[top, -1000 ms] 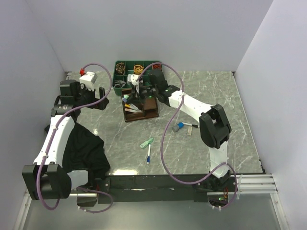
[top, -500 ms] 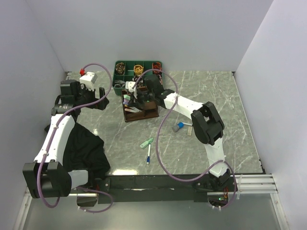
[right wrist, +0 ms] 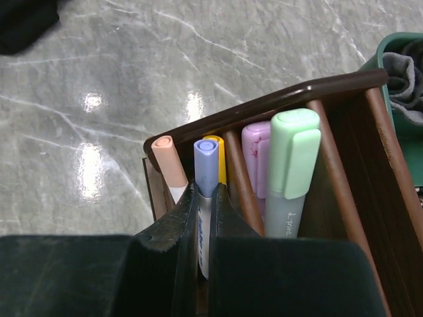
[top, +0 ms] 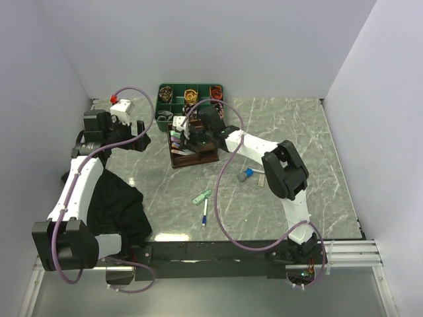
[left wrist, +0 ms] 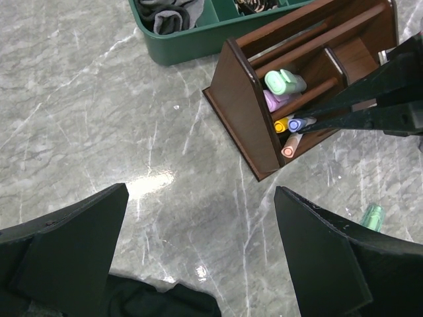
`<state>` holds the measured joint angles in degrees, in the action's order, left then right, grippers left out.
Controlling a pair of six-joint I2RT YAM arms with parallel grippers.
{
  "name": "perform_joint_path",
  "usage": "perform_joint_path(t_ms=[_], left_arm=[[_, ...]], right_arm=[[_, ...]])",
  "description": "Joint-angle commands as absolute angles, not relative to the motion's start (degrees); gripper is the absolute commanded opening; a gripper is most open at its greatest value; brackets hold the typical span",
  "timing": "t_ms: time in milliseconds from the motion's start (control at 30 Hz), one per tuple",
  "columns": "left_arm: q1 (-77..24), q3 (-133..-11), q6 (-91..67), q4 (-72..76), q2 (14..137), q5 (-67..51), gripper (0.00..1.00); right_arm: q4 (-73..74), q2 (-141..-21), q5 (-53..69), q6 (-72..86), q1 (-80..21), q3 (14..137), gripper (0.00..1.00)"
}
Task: Sort the stationery into containers
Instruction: Place the pen in the storage box.
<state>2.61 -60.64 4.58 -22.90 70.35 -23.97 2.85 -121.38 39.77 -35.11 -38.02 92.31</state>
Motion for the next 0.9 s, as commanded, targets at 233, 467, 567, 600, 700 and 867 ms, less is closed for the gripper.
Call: perform_joint_path(t_ms=[233, 467, 567, 600, 700, 867], left_arm=[[2.9, -61.96, 3.08, -19.95, 70.93, -25.66, 0.99], [2.9, -63.02, 2.99, -19.25, 70.84, -25.75, 0.99], [2.9, -64.6, 3.95, -19.6, 70.67, -25.49, 0.99], [2.9, -65.73, 4.56, -19.86, 70.49, -25.4, 0.99], [2.81, -68.28, 5.71, -21.09, 69.96, -25.92, 1.0], [0.27, -70.05, 9.22, -24.6, 68.65, -25.93, 0.99]], right_arm=[[8.0, -119.71, 36.65, -41.05, -38.58, 92.11, 0.37], [8.17, -115.41, 35.07, -39.29, -38.58, 90.26, 0.42], [8.0, -112.43, 35.16, -38.15, -38.58, 89.3, 0.43], [8.0, -111.54, 34.98, -37.8, -38.58, 88.95, 0.43], [10.27, -107.41, 34.72, -37.0, -38.58, 88.07, 0.43], [17.83, -96.35, 34.46, -35.95, -37.88, 82.8, 0.44]])
